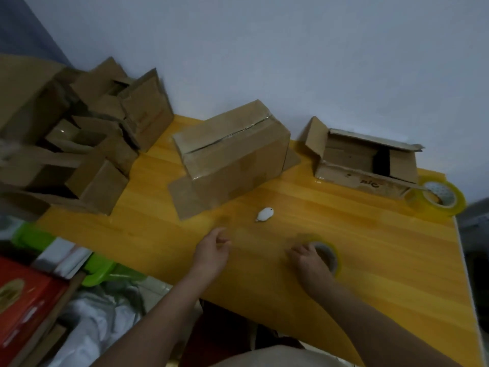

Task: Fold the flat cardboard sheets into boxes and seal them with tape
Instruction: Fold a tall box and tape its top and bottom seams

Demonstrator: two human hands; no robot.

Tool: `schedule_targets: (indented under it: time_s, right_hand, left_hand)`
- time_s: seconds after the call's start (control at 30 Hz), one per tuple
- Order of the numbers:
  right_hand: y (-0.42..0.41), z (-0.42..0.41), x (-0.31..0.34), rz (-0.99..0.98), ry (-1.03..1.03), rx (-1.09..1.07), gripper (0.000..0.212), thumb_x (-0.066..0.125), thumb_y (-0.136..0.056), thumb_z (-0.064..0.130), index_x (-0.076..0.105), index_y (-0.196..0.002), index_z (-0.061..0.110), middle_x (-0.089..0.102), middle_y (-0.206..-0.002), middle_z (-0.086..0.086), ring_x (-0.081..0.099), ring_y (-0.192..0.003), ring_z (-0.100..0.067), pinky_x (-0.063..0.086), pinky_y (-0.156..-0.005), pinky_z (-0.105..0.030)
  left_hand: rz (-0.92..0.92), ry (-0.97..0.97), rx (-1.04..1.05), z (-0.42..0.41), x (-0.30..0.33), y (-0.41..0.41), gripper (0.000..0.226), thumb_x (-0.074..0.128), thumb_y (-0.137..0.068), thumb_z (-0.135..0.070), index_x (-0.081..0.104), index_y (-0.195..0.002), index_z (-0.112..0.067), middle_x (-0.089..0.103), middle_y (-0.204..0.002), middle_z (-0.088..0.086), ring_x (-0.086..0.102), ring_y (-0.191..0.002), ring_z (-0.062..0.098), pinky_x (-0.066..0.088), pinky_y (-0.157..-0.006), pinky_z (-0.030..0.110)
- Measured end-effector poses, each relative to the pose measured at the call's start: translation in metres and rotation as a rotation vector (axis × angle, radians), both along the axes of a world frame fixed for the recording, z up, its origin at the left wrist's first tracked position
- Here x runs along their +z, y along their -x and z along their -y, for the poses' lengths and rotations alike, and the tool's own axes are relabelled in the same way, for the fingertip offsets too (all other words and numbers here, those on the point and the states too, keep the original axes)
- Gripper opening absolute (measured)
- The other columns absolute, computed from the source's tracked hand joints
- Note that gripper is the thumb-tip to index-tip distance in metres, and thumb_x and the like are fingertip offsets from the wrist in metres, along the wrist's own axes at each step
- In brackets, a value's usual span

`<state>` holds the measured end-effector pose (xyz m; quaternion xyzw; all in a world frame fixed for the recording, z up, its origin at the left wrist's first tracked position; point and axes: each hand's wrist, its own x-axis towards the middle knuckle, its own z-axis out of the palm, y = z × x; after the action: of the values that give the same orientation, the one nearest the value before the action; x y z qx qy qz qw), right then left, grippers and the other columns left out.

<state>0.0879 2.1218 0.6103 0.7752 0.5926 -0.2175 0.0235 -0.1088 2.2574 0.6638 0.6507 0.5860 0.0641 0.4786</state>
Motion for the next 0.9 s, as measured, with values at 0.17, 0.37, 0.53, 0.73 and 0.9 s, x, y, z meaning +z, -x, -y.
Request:
schedule_targets:
  time_s: [0.17, 0.37, 0.53, 0.73, 0.9]
  right_hand:
    - [0.014, -0.054, 0.035, -0.22, -0.146, -0.229, 0.046, 0.052, -0.098, 0.024, 0.042, -0.141, 0.016, 0.045, -0.143, -0.006, 0.04, -0.132, -0.024, 0.035, -0.106, -0.034]
    - [0.058, -0.136, 0.08, -0.491, -0.364, -0.41, 0.042, 0.05, -0.098, 0.031, 0.05, -0.136, 0.013, 0.056, -0.134, -0.005, 0.053, -0.121, -0.019, 0.044, -0.099, -0.029]
    - [0.093, -0.202, 0.102, -0.798, -0.466, -0.79, 0.067, 0.047, -0.096, 0.044, 0.024, -0.151, 0.013, 0.034, -0.152, -0.004, 0.036, -0.138, -0.022, 0.035, -0.112, -0.041]
    - [0.122, -0.259, 0.106, -1.031, -0.683, -1.17, 0.081, 0.051, -0.092, 0.05, 0.005, -0.153, 0.023, 0.017, -0.158, 0.0, 0.022, -0.144, -0.024, 0.026, -0.116, -0.048]
    - [0.133, -0.28, 0.093, -0.935, -0.908, -1.385, 0.061, 0.044, -0.098, 0.041, 0.015, -0.151, 0.03, 0.015, -0.159, 0.004, 0.017, -0.145, -0.02, 0.023, -0.117, -0.048]
  left_hand:
    - [-0.057, -0.248, 0.097, -0.04, 0.02, 0.025, 0.037, 0.052, -0.097, -0.012, 0.049, -0.134, -0.01, 0.06, -0.116, 0.003, 0.056, -0.104, 0.02, 0.044, -0.084, 0.029]
    - [-0.185, -0.512, 0.016, -0.161, 0.06, 0.033, 0.045, 0.044, -0.102, -0.019, 0.036, -0.145, -0.013, 0.035, -0.151, 0.005, 0.03, -0.14, 0.024, 0.031, -0.113, 0.039]
    - [-0.184, -0.481, -0.253, -0.257, 0.079, 0.023, 0.05, 0.034, -0.104, -0.02, 0.02, -0.153, -0.015, 0.014, -0.161, 0.0, 0.009, -0.148, 0.019, 0.016, -0.119, 0.038]
    - [-0.031, -0.126, -0.4, -0.307, 0.077, 0.002, 0.052, 0.041, -0.103, -0.028, 0.028, -0.15, -0.014, 0.028, -0.156, 0.008, 0.027, -0.143, 0.026, 0.026, -0.112, 0.037]
    - [0.084, -0.079, -0.407, -0.28, 0.054, 0.033, 0.052, 0.045, -0.1, -0.036, 0.031, -0.149, -0.026, 0.04, -0.148, 0.0, 0.041, -0.13, 0.02, 0.037, -0.091, 0.028]
